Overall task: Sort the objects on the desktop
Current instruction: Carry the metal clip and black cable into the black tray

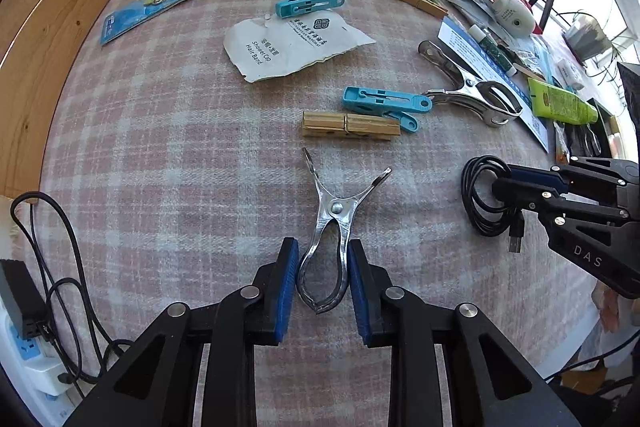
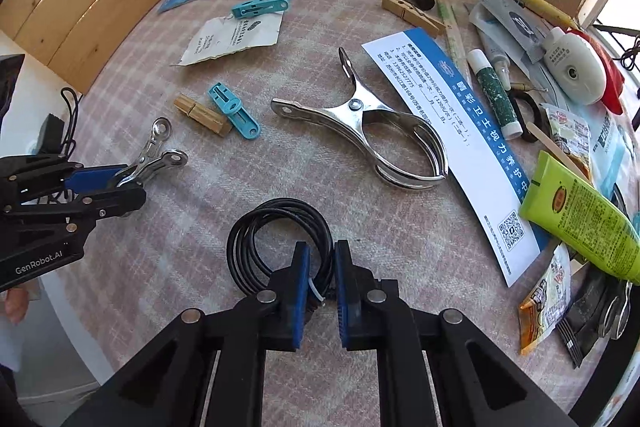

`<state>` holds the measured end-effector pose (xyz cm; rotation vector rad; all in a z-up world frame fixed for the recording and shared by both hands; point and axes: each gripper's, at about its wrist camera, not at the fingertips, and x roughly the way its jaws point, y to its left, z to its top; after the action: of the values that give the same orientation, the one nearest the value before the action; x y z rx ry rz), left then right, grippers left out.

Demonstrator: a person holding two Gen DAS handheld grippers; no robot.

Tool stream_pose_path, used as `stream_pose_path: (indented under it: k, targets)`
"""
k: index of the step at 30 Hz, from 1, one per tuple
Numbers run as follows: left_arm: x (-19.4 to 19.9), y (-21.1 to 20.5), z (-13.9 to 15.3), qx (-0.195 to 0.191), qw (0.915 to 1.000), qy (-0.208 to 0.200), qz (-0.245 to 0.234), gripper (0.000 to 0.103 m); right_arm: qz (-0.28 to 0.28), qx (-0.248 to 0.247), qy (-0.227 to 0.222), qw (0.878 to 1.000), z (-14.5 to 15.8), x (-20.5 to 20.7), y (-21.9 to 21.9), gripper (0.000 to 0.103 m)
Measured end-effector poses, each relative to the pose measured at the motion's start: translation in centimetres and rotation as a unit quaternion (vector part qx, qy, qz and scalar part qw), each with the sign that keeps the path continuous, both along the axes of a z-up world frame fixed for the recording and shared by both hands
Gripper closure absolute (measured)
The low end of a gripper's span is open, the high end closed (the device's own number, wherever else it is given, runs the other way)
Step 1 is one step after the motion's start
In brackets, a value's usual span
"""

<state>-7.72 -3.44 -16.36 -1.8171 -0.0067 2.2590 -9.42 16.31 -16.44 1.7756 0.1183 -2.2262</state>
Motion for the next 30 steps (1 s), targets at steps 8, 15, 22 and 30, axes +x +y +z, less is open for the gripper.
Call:
stream_pose_path:
  k: [8,15,22,30]
  targets:
    - [2.7,3.5,2.2,0.021,0.9996,0.018,-0.008,0.076,-0.033,-0.019,0.017,0.999,2.0,2.8,4.4,0.092]
    - [4.0,9.4,5.6,0.034,0.9968,0.049,-0.054,0.076,-0.075,-0.031,0.045,0.996,5.3,6.1,9.9,0.092]
    - [5.1,17.5,7.8,0.054,0.9896,0.067,-0.116,0.076,-0.132,-0.037,0.067,0.988,7.8,9.3,17.0,0.092]
    - [6.6,28.3,9.4,0.074,0.9745,0.078,-0.197,0.076,-0.208,-0.032,0.084,0.974,9.5,13.6,26.0,0.092]
